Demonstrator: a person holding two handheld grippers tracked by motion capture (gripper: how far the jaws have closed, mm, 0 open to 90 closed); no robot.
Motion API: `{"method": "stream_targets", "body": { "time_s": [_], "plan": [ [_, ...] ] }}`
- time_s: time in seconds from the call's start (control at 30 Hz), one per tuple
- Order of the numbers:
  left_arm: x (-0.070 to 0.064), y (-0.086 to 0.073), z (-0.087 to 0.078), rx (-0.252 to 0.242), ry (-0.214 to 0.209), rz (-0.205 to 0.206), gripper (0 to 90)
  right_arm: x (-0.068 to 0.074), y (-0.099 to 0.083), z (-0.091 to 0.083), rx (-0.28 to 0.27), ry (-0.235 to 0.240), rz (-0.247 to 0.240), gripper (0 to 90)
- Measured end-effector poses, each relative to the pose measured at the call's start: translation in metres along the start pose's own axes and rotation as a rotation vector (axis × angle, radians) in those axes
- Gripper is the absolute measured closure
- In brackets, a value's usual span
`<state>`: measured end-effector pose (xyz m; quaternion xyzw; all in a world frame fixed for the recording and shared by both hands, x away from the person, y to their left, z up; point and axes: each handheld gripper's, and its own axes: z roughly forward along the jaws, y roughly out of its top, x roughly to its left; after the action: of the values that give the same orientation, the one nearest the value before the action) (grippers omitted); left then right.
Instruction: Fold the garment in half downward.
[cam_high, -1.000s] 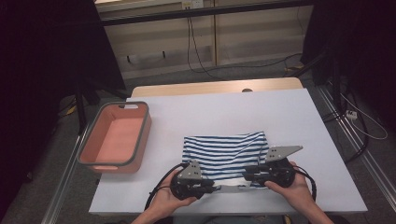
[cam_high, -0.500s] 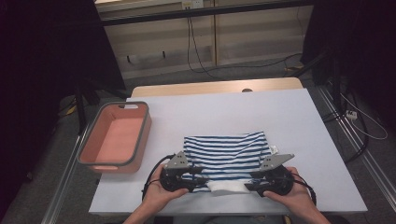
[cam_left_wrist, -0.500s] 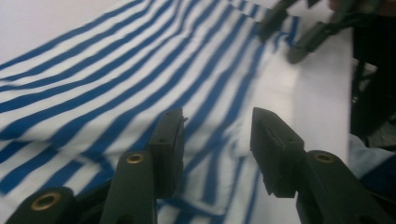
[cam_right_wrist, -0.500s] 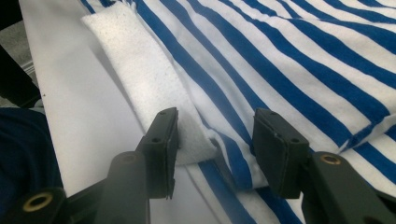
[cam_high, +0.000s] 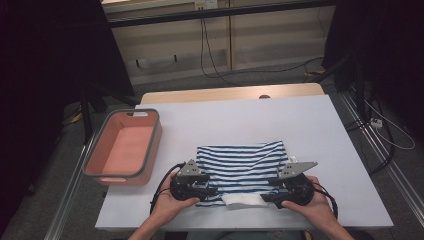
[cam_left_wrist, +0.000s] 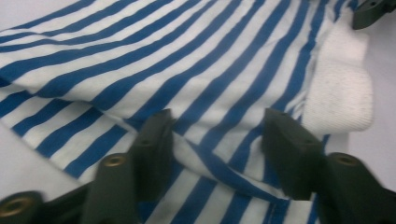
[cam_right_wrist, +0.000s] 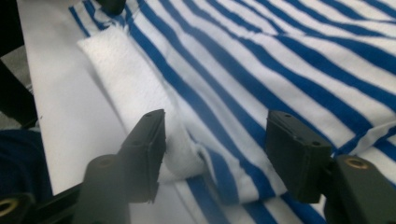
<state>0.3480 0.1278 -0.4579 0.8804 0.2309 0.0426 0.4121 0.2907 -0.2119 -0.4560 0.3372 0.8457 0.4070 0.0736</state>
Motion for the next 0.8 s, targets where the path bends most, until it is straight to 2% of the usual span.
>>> {"method": "stream_targets", "body": {
  "time_s": [0.07,0.17,0.23,0.3,0.53,0.8],
  "plan": [
    [0.003,-0.001,-0.001,-0.001,0.018,-0.013,33.8,0.0,0.002,0.001,-0.016,-0.015,0.0,33.8],
    [0.007,-0.001,-0.003,-0.035,0.036,-0.029,27.8,0.0,0.003,0.002,-0.035,-0.034,0.005,29.4],
    [0.009,-0.002,-0.005,-0.048,0.065,-0.031,24.3,0.001,0.004,0.003,-0.043,-0.042,0.001,28.4],
    [0.01,-0.002,-0.005,-0.05,0.078,-0.036,21.3,0.002,0.005,0.003,-0.051,-0.046,-0.003,28.1],
    [0.012,-0.002,-0.008,-0.064,0.102,-0.051,17.0,0.004,0.005,0.001,-0.074,-0.054,-0.013,27.5],
    [0.018,-0.004,-0.013,-0.088,0.138,-0.071,15.9,0.011,0.008,0.005,-0.077,-0.041,-0.032,27.0]
  ]
}}
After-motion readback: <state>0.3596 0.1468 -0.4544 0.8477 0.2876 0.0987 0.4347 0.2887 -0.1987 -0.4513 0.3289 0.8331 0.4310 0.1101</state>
